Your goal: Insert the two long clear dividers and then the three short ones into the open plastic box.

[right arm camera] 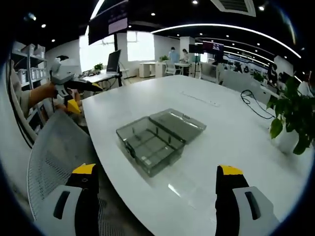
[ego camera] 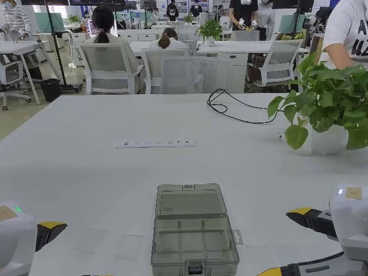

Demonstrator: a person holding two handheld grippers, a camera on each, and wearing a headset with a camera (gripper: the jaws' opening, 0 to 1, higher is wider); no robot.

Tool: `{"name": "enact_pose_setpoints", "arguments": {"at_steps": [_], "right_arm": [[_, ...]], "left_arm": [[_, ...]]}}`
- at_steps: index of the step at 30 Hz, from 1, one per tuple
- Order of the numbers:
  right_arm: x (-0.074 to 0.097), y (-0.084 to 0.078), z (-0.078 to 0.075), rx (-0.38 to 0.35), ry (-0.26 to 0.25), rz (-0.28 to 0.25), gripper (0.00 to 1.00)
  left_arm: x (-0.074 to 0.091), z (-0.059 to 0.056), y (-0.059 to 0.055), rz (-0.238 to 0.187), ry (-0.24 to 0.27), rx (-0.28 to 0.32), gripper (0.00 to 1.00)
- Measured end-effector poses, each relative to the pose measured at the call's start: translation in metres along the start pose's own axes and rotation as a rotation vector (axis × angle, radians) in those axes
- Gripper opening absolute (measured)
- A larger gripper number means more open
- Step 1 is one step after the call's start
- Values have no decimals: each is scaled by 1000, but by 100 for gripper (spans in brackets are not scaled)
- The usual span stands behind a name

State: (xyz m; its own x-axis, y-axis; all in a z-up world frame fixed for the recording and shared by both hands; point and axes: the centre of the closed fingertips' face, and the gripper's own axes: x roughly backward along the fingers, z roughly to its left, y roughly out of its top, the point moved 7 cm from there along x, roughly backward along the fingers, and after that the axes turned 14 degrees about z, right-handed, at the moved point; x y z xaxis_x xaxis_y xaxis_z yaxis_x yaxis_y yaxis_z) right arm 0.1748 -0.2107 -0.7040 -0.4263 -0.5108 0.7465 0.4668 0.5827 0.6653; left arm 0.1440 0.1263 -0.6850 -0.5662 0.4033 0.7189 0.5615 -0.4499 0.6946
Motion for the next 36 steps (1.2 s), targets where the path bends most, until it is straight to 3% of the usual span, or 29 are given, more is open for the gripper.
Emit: {"name": "enact_pose_setpoints", "arguments": {"at_steps": [9, 19, 36], "right_arm": [[2, 2, -6, -26, -15, -27, 100], [2, 2, -4, -11, 10, -37, 100], [-4, 3, -4, -1, 23, -13, 100]], "left_arm": [[-1, 0, 1, -1, 6, -3, 98], [-3, -2, 3, -1, 14, -23, 100], [-7, 1, 4, 4, 2, -11, 100]]}}
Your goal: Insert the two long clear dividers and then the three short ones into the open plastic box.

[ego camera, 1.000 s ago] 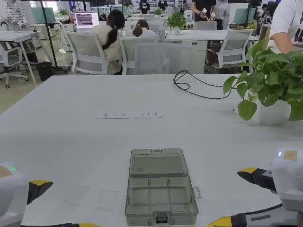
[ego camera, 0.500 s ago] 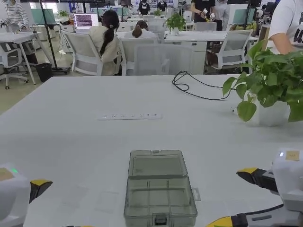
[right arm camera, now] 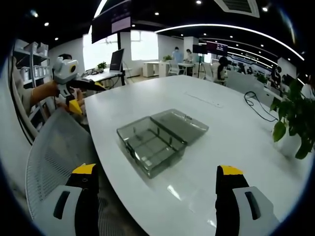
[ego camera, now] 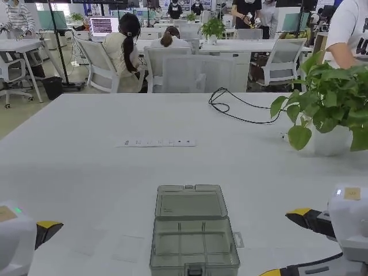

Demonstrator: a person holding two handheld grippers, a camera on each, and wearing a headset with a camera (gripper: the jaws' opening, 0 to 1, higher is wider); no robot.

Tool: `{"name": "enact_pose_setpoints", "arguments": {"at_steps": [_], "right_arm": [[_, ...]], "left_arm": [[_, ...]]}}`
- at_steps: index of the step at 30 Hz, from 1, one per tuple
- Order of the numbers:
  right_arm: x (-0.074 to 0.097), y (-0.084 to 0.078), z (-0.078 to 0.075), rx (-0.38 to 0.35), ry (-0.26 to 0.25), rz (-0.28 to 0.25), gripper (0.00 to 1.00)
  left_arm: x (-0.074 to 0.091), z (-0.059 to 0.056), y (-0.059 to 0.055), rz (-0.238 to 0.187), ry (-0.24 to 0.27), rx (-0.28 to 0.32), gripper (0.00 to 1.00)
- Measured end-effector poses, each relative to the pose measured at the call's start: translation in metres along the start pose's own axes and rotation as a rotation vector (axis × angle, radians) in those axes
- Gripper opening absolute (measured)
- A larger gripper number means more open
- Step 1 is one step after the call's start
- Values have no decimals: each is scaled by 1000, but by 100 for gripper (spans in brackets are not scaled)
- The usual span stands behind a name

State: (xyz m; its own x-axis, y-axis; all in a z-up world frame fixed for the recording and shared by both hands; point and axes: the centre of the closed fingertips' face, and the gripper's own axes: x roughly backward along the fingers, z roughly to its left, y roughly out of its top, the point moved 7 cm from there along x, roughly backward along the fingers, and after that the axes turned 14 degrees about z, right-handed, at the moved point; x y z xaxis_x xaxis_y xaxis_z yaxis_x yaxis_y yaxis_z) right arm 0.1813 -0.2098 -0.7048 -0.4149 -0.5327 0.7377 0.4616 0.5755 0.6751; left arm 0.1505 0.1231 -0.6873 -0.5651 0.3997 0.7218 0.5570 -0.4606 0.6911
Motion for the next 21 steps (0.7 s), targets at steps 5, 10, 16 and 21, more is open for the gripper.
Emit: {"name": "enact_pose_setpoints", "arguments": {"at_steps": [5, 10, 16, 21], "right_arm": [[-3, 2, 0, 9, -4, 12, 100], [-4, 3, 0, -5, 5, 5, 100], [-4, 2, -1, -12, 13, 3, 100], [-4, 0, -3, -15, 10, 8, 100]], "left_arm": [[-1, 1, 0, 4, -7, -5, 100], [-3, 1, 1, 6, -9, -4, 100], [-4, 0, 1, 12, -16, -2, 99], [-5, 1, 0, 25, -21, 8, 96]]}}
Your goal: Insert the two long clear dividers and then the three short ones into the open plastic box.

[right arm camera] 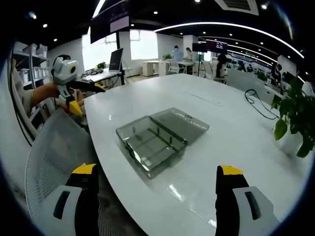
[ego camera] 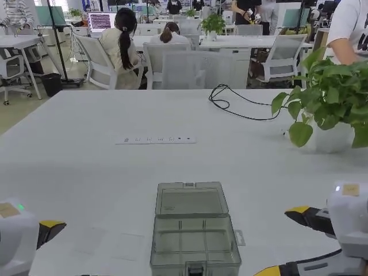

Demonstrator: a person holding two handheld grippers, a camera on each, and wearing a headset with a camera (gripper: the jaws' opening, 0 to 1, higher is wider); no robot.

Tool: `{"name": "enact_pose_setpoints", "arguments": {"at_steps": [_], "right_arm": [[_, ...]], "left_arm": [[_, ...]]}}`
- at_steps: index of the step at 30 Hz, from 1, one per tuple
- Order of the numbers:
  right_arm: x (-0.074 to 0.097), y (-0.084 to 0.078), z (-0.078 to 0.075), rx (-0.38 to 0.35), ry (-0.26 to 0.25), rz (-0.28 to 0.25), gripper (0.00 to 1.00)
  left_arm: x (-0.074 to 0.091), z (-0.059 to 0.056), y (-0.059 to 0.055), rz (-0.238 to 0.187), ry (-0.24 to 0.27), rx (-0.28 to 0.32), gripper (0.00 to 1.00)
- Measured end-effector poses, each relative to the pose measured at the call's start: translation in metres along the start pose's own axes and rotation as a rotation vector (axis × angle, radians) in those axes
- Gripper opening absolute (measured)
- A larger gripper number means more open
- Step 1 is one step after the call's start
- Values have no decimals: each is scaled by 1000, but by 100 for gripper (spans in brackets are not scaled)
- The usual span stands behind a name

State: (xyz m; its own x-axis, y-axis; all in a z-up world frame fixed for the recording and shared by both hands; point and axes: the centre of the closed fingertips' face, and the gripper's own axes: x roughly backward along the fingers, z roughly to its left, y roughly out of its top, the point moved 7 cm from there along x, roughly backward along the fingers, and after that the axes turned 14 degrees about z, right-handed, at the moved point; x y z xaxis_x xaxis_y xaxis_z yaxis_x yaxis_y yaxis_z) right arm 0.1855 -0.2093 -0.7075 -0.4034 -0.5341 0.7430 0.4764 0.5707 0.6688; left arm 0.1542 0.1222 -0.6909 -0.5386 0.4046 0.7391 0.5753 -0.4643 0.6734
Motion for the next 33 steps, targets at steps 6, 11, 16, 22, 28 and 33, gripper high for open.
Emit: {"name": "enact_pose_setpoints", "arguments": {"at_steps": [6, 11, 16, 22, 28, 33], "right_arm": [[1, 1, -1, -4, 1, -4, 100], [0, 4, -1, -8, 1, -21, 100], [-3, 4, -1, -11, 3, -23, 100], [-3, 7, -3, -34, -7, -38, 98], [-3, 8, -3, -42, -1, -47, 97], [-3, 8, -1, -41, 6, -40, 95]], "left_arm": [[-2, 6, -3, 25, 4, 31, 85], [-7, 14, -6, 48, 12, 70, 78], [-10, 23, -10, 73, 29, 86, 70], [-17, 34, -14, 120, 54, 107, 60], [-24, 42, -18, 153, 73, 125, 57], [-32, 48, -22, 203, 81, 136, 55]]}}
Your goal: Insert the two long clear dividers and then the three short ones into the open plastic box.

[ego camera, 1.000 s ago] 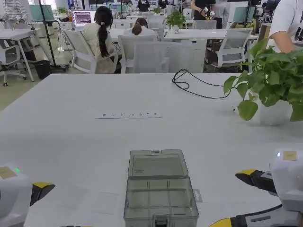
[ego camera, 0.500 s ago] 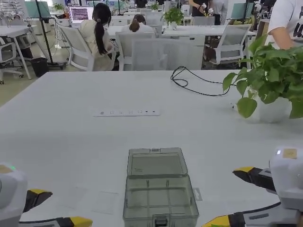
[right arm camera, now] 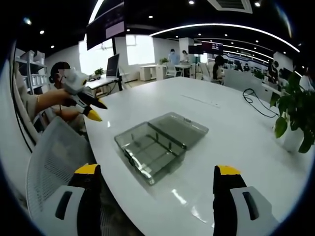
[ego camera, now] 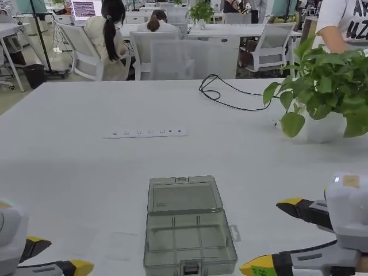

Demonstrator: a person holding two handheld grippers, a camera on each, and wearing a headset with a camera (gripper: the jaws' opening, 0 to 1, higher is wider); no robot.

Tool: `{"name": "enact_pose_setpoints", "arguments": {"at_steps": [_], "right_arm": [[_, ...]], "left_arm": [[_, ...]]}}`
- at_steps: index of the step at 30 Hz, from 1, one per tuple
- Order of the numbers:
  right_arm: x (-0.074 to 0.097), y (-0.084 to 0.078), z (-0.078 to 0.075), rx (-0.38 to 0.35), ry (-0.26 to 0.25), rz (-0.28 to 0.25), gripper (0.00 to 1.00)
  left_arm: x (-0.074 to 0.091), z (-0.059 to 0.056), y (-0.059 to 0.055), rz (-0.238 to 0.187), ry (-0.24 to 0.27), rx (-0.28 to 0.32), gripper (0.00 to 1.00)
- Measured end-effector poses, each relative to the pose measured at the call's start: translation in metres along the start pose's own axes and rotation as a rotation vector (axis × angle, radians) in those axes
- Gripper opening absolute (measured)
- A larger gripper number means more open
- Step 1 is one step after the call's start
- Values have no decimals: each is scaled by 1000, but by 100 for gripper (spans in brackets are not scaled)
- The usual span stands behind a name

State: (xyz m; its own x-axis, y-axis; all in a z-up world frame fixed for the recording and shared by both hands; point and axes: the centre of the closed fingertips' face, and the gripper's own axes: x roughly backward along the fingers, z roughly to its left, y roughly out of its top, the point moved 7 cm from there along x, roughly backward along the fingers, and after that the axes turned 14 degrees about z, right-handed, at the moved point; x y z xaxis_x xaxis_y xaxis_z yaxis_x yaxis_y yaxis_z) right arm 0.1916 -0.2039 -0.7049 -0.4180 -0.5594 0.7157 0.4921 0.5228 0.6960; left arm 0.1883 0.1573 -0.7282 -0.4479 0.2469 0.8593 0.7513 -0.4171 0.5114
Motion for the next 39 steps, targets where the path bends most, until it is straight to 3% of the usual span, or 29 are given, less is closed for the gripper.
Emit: {"name": "enact_pose_setpoints", "arguments": {"at_steps": [8, 20, 28, 39], "right_arm": [[0, 1, 0, -7, 0, 8, 93], [-4, 1, -1, -31, -1, 22, 90], [-9, 1, -3, -50, -3, 30, 89], [-14, 4, -3, -60, -5, 33, 89]], "left_arm": [[-11, 8, 2, 28, -4, 25, 52], [-34, 25, -5, 114, 15, 36, 47], [-45, 37, -10, 183, 64, 21, 45], [-56, 40, -14, 212, 44, 56, 39]]}}
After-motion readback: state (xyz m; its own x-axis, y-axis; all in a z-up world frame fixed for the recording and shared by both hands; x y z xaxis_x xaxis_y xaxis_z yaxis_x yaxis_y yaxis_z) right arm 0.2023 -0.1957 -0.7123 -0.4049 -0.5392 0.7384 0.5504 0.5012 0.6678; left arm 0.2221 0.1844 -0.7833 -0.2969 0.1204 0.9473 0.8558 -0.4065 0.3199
